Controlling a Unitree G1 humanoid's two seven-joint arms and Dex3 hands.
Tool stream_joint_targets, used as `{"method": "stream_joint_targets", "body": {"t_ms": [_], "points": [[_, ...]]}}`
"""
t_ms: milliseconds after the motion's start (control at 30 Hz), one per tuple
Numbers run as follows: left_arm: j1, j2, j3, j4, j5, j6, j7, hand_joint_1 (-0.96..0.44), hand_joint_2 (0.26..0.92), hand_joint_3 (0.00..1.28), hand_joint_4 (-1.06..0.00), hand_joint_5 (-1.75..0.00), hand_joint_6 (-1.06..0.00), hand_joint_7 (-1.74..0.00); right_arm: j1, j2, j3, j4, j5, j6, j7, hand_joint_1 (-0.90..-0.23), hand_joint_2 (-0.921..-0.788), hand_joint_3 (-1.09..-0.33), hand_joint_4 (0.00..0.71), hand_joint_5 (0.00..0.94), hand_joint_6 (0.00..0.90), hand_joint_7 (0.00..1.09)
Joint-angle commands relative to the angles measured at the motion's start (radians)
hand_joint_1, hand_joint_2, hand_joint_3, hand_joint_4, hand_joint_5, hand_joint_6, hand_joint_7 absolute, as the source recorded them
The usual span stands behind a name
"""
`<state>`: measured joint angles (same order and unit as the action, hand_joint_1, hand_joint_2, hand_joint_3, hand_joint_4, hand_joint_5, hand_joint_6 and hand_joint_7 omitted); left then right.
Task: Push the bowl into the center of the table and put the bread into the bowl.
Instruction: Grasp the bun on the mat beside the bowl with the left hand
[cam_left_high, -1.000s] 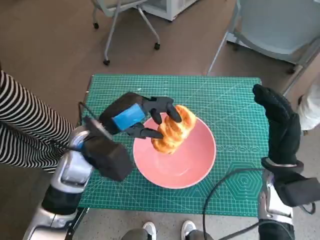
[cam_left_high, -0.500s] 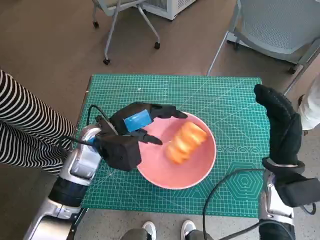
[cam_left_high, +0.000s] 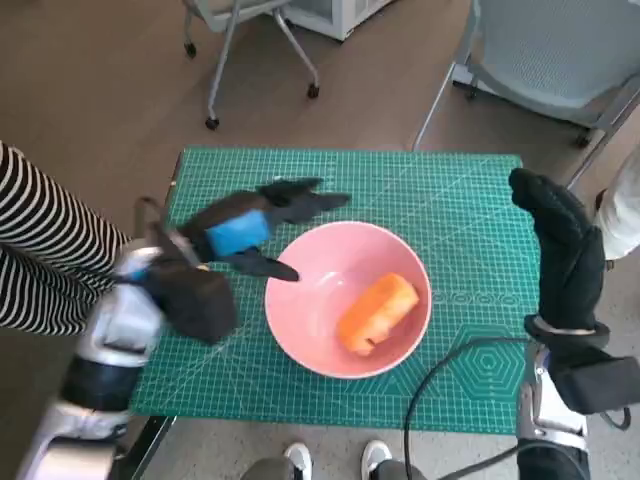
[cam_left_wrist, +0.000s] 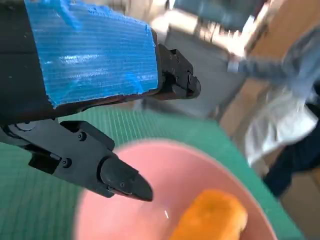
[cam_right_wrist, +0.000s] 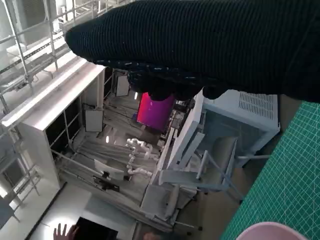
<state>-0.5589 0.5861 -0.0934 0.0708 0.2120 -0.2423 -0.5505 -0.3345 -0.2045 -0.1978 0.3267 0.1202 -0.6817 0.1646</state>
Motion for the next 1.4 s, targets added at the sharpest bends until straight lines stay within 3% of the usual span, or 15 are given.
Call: {"method": "stream_joint_targets", "body": {"t_ms": [33, 267, 567, 1067, 1400], "points": [[0.05, 0.085, 0.09, -0.065, -0.037, 0.03, -0.021, -0.53, 0.905, 0.02, -0.09, -0.02, -0.29, -0.04, 0.021, 0.008, 0.001, 0.005, -0.001, 0.007, -0.008, -0.701, -0.921, -0.792, 0.154, 0.004, 0.09, 0.45], [0.107, 0.178, 0.182, -0.055, -0.052, 0.013, -0.024, -0.5, 0.831, 0.0, -0.12, -0.02, -0.33, -0.06, 0.015, 0.009, 0.002, 0.012, 0.006, 0.006, -0.002, -0.707, -0.921, -0.791, 0.154, 0.003, 0.091, 0.44], [0.157, 0.233, 0.213, -0.025, -0.056, 0.022, -0.043, -0.37, 0.711, 0.0, -0.14, -0.01, -0.35, -0.06, 0.006, 0.011, 0.003, 0.029, 0.011, -0.001, 0.003, -0.708, -0.921, -0.79, 0.154, 0.003, 0.092, 0.44], [0.18, 0.264, 0.131, 0.01, -0.027, 0.173, -0.169, -0.19, 0.707, 0.01, -0.1, 0.0, -0.31, -0.01, -0.002, 0.009, 0.008, 0.032, 0.023, 0.002, 0.021, -0.702, -0.921, -0.789, 0.155, 0.002, 0.083, 0.43], [0.161, 0.253, 0.036, 0.098, 0.051, 0.184, -0.171, -0.16, 0.717, 0.01, -0.09, 0.0, -0.3, 0.0, 0.007, 0.004, 0.004, 0.02, 0.035, 0.003, 0.032, -0.699, -0.921, -0.79, 0.155, 0.002, 0.083, 0.43]]}}
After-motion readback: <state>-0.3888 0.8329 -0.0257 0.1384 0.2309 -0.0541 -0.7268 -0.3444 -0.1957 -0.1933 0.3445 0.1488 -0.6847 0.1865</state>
